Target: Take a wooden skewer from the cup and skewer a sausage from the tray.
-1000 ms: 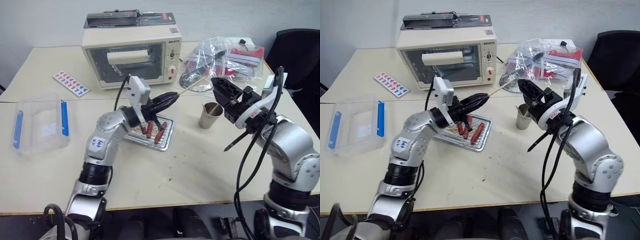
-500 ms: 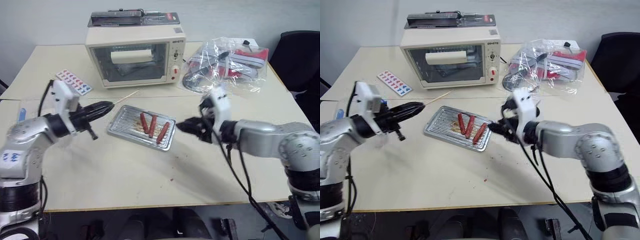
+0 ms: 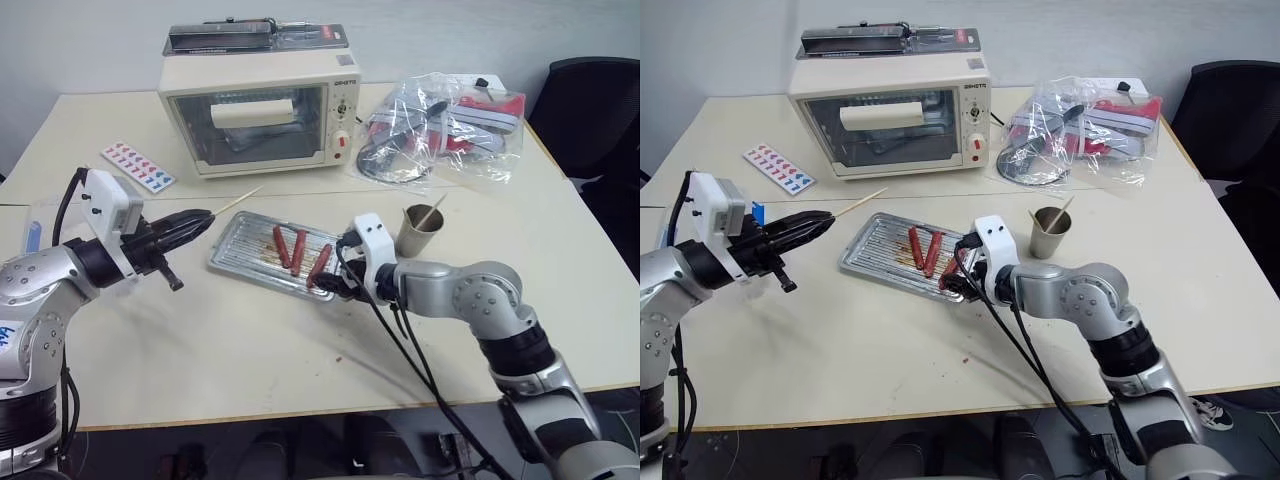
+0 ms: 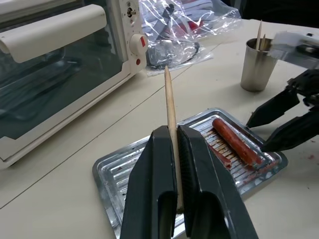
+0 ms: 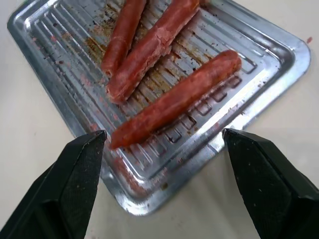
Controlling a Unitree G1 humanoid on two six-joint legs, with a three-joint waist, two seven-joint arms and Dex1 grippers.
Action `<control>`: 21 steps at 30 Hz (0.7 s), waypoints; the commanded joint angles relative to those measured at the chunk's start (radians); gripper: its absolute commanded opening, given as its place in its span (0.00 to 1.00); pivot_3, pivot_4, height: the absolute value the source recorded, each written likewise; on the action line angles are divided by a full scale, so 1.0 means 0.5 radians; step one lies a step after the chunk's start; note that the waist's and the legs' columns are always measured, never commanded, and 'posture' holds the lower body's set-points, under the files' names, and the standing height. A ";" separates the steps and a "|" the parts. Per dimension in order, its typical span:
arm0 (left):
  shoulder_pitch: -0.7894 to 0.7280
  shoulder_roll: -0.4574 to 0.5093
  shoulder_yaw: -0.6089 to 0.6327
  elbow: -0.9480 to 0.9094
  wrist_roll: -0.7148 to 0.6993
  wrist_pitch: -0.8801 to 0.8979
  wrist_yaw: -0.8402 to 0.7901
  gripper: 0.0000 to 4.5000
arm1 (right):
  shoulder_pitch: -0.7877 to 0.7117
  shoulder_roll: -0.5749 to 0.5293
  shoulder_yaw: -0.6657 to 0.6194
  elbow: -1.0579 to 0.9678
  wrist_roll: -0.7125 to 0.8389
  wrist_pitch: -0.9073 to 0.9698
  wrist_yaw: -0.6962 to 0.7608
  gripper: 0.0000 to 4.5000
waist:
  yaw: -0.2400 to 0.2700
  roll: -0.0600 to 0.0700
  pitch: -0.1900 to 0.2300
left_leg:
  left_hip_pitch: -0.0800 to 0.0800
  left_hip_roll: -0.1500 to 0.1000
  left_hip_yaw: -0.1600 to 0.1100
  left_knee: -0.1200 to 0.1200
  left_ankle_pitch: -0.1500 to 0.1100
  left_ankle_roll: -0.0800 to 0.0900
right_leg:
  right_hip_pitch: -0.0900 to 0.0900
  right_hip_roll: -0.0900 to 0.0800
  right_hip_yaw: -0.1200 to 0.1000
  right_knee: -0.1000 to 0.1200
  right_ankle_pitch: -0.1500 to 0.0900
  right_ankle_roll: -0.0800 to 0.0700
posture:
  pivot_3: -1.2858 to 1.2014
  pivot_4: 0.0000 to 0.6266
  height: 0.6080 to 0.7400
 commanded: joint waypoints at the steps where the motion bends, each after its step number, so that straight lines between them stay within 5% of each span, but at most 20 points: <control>1: -0.004 -0.004 0.016 -0.052 -0.013 -0.035 0.022 0.00 | -0.043 0.108 -0.121 0.034 -0.071 0.047 -0.004 0.85 | 0.001 0.000 0.000 | 0.000 0.000 0.000 0.000 0.000 0.000 | 0.000 0.000 0.000 0.000 0.000 0.000 | 0.52 0.24 1.00; 11: -0.032 -0.005 -0.004 -0.037 -0.012 -0.050 0.045 0.00 | -0.073 0.259 -0.170 0.100 -0.367 0.105 0.122 0.85 | 0.000 0.000 0.000 | 0.000 -0.001 0.000 0.000 0.000 0.000 | 0.000 0.000 0.000 0.001 0.000 0.000 | 0.52 0.24 1.00; 21: -0.089 -0.012 -0.016 -0.020 -0.022 -0.041 0.061 0.00 | -0.048 0.229 0.056 0.017 -0.767 0.053 0.444 0.85 | -0.002 0.000 0.000 | 0.000 -0.001 0.000 0.000 0.000 0.000 | 0.000 0.000 0.000 0.001 0.000 0.000 | 0.52 0.24 1.00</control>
